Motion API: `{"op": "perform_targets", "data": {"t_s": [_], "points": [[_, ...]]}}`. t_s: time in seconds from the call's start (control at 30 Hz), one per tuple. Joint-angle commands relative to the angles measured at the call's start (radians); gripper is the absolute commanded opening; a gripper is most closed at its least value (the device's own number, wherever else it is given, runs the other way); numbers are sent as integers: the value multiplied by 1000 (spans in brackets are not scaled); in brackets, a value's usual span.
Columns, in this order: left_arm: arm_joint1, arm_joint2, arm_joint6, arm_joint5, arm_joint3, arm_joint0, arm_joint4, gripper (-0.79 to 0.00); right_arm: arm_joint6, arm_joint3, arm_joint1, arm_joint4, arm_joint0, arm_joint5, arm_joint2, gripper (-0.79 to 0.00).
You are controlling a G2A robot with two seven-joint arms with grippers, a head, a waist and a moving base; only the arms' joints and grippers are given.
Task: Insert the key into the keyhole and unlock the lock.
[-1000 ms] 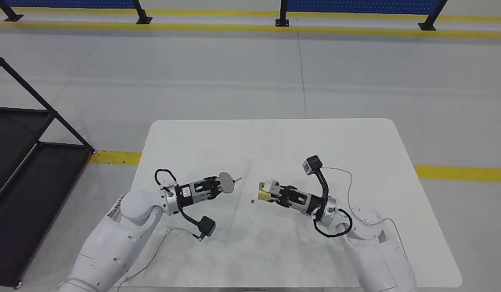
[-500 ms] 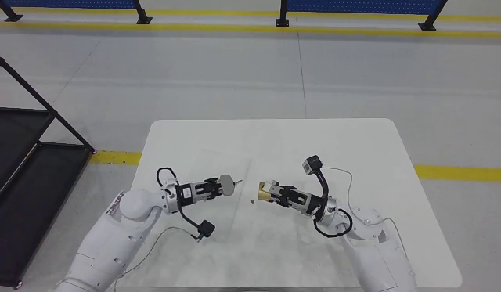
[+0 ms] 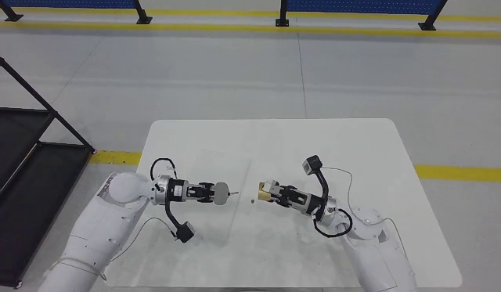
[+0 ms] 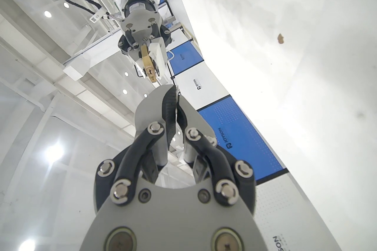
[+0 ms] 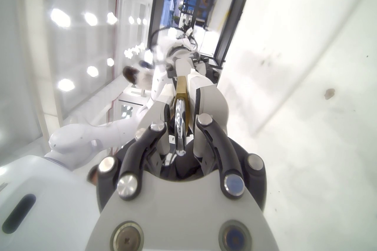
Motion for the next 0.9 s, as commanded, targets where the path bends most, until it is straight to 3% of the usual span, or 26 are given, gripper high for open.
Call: {"op": "perform_targets", "data": {"t_s": [0.0, 0.3, 0.47, 0.87], "points": [[0, 7, 18, 7, 10, -11, -15, -785, 0, 0, 0, 0, 0, 0, 0, -785], [-1, 9, -2, 1, 7, -8, -21, -785, -9, -1, 0, -4, -2, 3, -1, -785], [1, 20, 14, 46, -8, 3, -50, -785, 25, -8, 9, -43, 2, -5, -13, -785], [30, 82, -17, 77, -63, 18, -76, -785, 34, 9, 22, -70, 25, -62, -51, -785]]}}
